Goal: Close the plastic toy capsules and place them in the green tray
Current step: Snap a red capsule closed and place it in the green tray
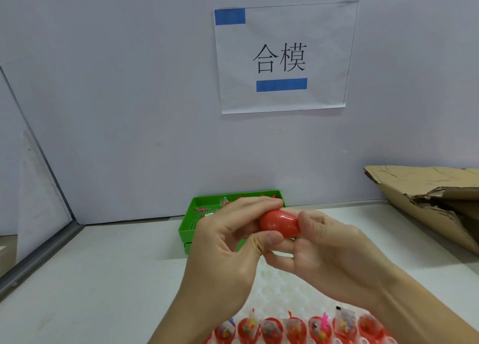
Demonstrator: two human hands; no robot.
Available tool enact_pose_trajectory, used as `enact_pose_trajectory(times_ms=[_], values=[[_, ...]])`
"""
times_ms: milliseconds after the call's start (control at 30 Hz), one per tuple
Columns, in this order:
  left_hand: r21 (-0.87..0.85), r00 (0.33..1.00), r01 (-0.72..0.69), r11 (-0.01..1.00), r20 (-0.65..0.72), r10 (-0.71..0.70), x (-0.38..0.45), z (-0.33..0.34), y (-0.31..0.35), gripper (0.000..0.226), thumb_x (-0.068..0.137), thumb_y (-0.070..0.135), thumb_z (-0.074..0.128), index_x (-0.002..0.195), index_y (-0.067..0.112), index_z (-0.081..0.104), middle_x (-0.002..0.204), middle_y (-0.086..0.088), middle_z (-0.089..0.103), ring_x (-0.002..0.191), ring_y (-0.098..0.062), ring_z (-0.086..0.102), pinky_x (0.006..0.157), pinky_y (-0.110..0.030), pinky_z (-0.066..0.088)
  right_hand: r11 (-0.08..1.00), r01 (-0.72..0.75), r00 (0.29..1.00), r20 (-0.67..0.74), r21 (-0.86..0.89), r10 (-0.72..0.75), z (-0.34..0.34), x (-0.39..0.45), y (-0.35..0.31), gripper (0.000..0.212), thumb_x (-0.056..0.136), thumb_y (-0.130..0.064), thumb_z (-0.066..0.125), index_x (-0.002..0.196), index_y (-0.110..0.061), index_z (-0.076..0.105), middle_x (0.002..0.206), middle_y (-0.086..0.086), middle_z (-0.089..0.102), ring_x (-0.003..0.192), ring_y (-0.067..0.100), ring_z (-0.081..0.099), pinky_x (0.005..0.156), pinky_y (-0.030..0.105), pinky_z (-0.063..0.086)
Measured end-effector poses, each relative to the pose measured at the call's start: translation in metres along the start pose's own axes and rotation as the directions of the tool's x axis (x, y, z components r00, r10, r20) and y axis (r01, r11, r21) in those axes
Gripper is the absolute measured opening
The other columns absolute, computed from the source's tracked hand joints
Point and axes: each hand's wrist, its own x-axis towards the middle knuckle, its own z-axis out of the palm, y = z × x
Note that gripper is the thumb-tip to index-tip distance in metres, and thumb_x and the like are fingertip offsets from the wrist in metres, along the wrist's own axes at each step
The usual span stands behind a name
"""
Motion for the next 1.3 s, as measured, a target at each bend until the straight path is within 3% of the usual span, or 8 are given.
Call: enact_pose_trajectory(times_ms=[233, 467, 633, 767, 867, 1000, 1133, 1300], values=[[0.208, 0.996, -0.091, 0.974, 0.023, 0.089, 0.0, -0.002, 0.004, 0.047, 0.074, -0.002, 0.065, 0.112, 0.024, 0.072, 0.118, 0.023, 0.068, 0.115, 0.001, 0.062, 0.099, -0.024, 0.051, 0.996, 0.058, 0.998, 0.013, -0.069, -0.058, -0.002, 0.0, 0.0, 0.069, 0.078, -0.022, 0.082, 0.126, 0.019, 0.053, 0.104, 0.023, 0.068, 0.093, 0.028, 0.07, 0.097, 0.037, 0.051], [0.327, 0.986, -0.163, 0.931, 0.027, 0.163, 0.0, -0.001, 0.001, 0.042, 0.075, -0.005, 0.063, 0.113, 0.01, 0.072, 0.118, 0.01, 0.07, 0.113, 0.002, 0.063, 0.098, -0.023, 0.051, 0.989, 0.045, 0.996, -0.071, -0.14, -0.055, -0.002, -0.001, 0.001, 0.066, 0.07, -0.027, 0.088, 0.117, 0.013, 0.064, 0.094, 0.023, 0.072, 0.086, 0.028, 0.072, 0.089, 0.037, 0.055], [0.144, 0.999, -0.035, 0.989, 0.011, 0.034, -0.001, 0.001, 0.003, 0.035, 0.079, 0.011, 0.067, 0.112, 0.019, 0.074, 0.11, 0.01, 0.072, 0.11, -0.012, 0.066, 0.088, -0.026, 0.056, 0.996, 0.047, 0.996, -0.076, -0.07, -0.053, 0.002, 0.0, 0.002, 0.052, 0.079, -0.026, 0.081, 0.112, 0.012, 0.066, 0.113, 0.031, 0.067, 0.106, 0.039, 0.068, 0.092, 0.04, 0.054], [0.091, 0.999, 0.014, 0.996, 0.046, -0.019, -0.001, 0.002, 0.005, 0.039, 0.079, 0.016, 0.07, 0.118, 0.022, 0.069, 0.112, 0.01, 0.069, 0.111, -0.013, 0.065, 0.086, -0.019, 0.054, 1.0, 0.02, 0.998, -0.06, 0.006, -0.019, 0.007, 0.0, -0.003, 0.046, 0.082, -0.027, 0.078, 0.109, 0.009, 0.069, 0.112, 0.029, 0.069, 0.105, 0.036, 0.07, 0.089, 0.035, 0.056], [0.085, 0.998, 0.047, 0.995, 0.034, -0.05, -0.001, 0.002, 0.003, 0.049, 0.077, 0.018, 0.073, 0.123, 0.029, 0.064, 0.113, 0.013, 0.07, 0.112, -0.011, 0.065, 0.089, -0.019, 0.053, 1.0, 0.013, 0.996, -0.088, 0.006, -0.012, 0.008, -0.001, -0.004, 0.052, 0.079, -0.03, 0.081, 0.109, 0.011, 0.069, 0.106, 0.029, 0.07, 0.1, 0.036, 0.071, 0.087, 0.035, 0.056], [0.141, 0.999, 0.036, 0.989, -0.008, -0.035, -0.001, 0.005, 0.003, 0.027, 0.079, 0.026, 0.072, 0.105, 0.035, 0.068, 0.104, 0.013, 0.071, 0.105, -0.011, 0.066, 0.083, -0.022, 0.055, 0.999, -0.041, 0.99, -0.138, -0.002, 0.04, 0.01, 0.001, -0.004, 0.07, 0.077, -0.048, 0.078, 0.115, 0.01, 0.067, 0.109, 0.029, 0.069, 0.1, 0.034, 0.071, 0.088, 0.037, 0.056], [-0.078, 0.982, 0.156, 0.985, -0.096, -0.163, 0.001, 0.008, 0.001, 0.022, 0.089, 0.041, 0.069, 0.105, 0.028, 0.073, 0.099, 0.007, 0.076, 0.098, -0.011, 0.071, 0.081, -0.023, 0.057, 0.99, -0.115, 0.97, -0.225, -0.087, 0.093, 0.009, 0.003, -0.007, 0.068, 0.084, -0.059, 0.055, 0.105, 0.003, 0.075, 0.107, 0.025, 0.072, 0.093, 0.031, 0.072, 0.081, 0.033, 0.057], [-0.261, 0.963, 0.232, 0.937, -0.077, -0.26, 0.002, 0.009, -0.006, 0.04, 0.077, 0.041, 0.065, 0.11, 0.018, 0.071, 0.102, -0.001, 0.077, 0.1, -0.015, 0.072, 0.087, -0.025, 0.057, 0.973, -0.123, 0.945, -0.323, -0.196, 0.054, 0.006, 0.003, -0.008, 0.058, 0.085, -0.051, 0.057, 0.1, 0.003, 0.076, 0.106, 0.03, 0.071, 0.09, 0.035, 0.072, 0.076, 0.033, 0.058]])
